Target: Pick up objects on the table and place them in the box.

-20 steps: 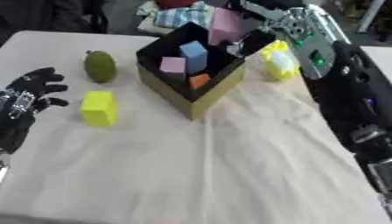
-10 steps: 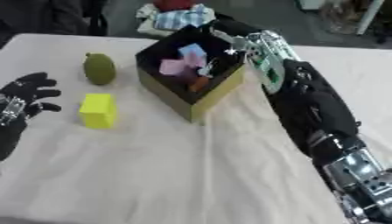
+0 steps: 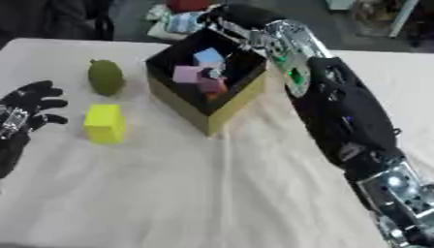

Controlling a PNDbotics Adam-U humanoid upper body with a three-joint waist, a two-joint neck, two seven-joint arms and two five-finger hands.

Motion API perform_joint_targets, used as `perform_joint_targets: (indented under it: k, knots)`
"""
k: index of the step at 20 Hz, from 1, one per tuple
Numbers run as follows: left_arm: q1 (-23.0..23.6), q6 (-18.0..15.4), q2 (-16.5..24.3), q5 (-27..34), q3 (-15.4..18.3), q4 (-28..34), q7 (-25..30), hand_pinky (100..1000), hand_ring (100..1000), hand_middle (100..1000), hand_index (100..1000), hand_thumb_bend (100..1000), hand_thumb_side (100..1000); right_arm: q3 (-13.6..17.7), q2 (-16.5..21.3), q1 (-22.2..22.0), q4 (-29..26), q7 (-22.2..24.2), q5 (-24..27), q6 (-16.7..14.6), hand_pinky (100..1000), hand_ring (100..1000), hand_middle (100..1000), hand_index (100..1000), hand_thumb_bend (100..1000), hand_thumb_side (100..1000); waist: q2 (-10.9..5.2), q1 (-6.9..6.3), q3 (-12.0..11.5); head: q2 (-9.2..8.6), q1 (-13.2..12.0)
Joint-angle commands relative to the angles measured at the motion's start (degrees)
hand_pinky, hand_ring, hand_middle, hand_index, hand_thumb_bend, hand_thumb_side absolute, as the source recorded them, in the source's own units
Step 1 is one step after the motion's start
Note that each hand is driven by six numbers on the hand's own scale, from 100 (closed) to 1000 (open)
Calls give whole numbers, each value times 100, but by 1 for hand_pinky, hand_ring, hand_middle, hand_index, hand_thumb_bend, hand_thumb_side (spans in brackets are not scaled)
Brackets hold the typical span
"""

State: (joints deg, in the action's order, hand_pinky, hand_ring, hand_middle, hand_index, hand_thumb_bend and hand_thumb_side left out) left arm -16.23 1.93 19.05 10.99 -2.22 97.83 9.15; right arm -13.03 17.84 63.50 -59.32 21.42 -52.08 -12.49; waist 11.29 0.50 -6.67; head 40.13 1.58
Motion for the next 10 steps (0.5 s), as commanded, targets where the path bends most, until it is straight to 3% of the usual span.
perform_joint_targets:
  k: [1, 10]
  knots:
    - [-61, -6, 83, -13, 38, 62, -9, 655, 772, 749, 857, 434, 623, 278, 305, 113, 32, -248, 171, 253, 788, 813, 851, 962, 483, 407, -130, 58, 11, -84, -39]
    - [-72, -15, 102, -20, 60, 77, -29, 655, 774, 749, 858, 436, 623, 955, 688, 44, 988, -1257, 544, 831, 778, 801, 845, 959, 489, 399, -72, 81, -30, -127, -139]
